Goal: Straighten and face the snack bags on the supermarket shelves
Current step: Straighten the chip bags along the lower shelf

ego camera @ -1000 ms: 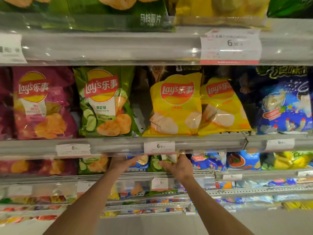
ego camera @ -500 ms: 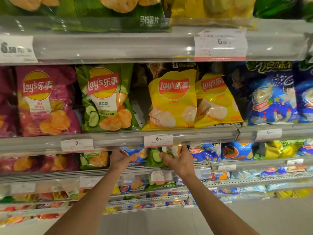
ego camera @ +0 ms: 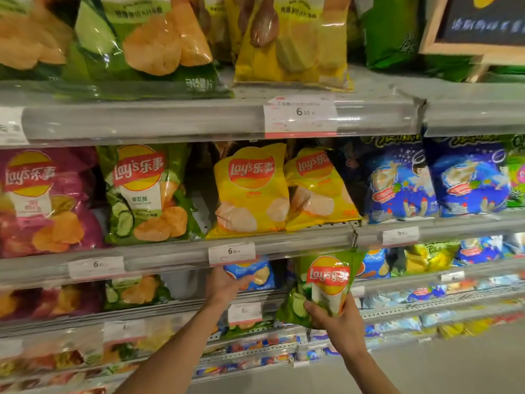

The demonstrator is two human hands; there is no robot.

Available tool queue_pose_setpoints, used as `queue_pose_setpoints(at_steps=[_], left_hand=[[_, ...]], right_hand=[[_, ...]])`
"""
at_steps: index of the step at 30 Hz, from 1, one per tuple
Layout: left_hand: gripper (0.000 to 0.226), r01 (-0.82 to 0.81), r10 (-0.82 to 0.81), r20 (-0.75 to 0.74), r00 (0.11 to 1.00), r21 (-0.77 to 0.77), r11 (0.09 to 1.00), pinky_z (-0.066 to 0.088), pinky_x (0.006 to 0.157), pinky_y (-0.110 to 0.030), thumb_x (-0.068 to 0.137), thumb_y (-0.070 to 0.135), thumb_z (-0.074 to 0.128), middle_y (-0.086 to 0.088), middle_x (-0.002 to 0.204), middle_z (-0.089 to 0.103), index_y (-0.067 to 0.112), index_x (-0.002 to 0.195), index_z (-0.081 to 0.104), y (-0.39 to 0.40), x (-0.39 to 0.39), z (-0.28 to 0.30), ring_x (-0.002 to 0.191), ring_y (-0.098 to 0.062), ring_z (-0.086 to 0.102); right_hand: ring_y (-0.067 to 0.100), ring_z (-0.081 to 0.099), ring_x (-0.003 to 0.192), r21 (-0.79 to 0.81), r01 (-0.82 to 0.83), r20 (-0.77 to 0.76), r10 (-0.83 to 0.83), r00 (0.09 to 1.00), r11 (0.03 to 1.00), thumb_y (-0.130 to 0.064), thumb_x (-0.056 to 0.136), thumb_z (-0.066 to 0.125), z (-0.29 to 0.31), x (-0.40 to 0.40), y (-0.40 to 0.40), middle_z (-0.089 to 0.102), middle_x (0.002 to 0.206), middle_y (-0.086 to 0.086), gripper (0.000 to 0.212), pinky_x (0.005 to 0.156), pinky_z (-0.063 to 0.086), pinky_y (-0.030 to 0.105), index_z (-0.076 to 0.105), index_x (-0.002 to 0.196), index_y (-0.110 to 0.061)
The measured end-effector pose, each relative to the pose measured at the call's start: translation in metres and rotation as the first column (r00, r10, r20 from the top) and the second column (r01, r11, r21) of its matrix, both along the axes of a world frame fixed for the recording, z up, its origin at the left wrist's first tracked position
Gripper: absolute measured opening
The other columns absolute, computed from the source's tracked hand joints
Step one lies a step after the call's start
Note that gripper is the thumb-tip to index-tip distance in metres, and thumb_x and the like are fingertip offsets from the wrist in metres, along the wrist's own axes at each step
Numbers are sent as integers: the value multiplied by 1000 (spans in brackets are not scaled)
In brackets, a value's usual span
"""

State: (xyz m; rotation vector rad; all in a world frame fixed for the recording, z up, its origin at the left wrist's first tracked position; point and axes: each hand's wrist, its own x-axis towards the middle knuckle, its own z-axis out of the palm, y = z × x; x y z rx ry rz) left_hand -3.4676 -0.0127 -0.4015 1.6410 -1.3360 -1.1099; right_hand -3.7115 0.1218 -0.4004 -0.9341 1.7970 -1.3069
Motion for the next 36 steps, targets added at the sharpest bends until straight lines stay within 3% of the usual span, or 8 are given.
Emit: queue_pose_setpoints(at_steps=[8,11,15,21,25,30,32,36], left_hand=[[62,51,-47,90,995,-48,998,48,78,-30,64,22,94,-7,102,68,6,115,61,6,-25,-12,98,-25,66],[75,85,-81,110,991,-28,996,50,91,-36,67,23,92,-10,119,61,6,127,52,7,-28,-9,111,-27,61],[84,257,-264,156,952,64,964,47,104,-41,70,19,89,-6,133,56,12,139,43,11,-13,-6,125,-26,55],[60,332,-151,719,679,-117,936,40,108,-34,81,26,72,-3,136,49,15,136,51,58,71,-2,128,-24,48],[61,285,-27,830,557,-160,945,52,96,-46,66,16,81,-12,124,59,7,124,63,85,136,-7,113,-32,58],[74,352,-112,943,313,-6,936,57,87,-49,46,36,92,-12,116,64,7,111,72,90,184,-5,106,-32,58],[74,363,-141,950,280,31,931,59,83,-49,39,38,93,-13,113,65,8,104,75,90,187,-5,102,-33,62],[77,349,-207,918,338,82,933,38,111,-48,76,44,75,-14,147,45,14,143,52,91,189,-9,134,-34,46]], right_hand=[[9,73,83,51,-45,-16,46,999,998,-33,60,98,-5,-8,3,76,91,-10,64,69,63,34,61,112,-25],[20,74,92,51,-84,22,83,996,995,-28,61,98,-2,2,-2,77,99,-2,68,77,63,49,59,116,-21],[19,74,93,61,-138,37,136,990,989,-24,63,97,2,28,-4,77,98,-6,65,77,64,47,58,115,-25],[-2,71,86,101,-299,8,299,954,949,-35,61,97,7,96,-9,75,93,-22,64,68,59,21,59,112,-30],[-4,70,86,119,-418,-25,424,905,900,-48,54,94,9,154,-21,74,95,-26,75,74,61,24,55,116,-34],[-1,67,88,139,-389,-114,405,907,911,-53,62,91,19,211,-62,67,92,-26,62,78,58,25,47,101,-32],[5,63,94,109,-359,-157,372,915,927,-57,64,88,24,230,-82,63,100,-26,70,81,55,27,44,114,-37],[21,67,103,133,-260,-227,285,931,956,-59,67,86,24,254,-115,69,106,-1,61,89,57,39,54,107,-26]])
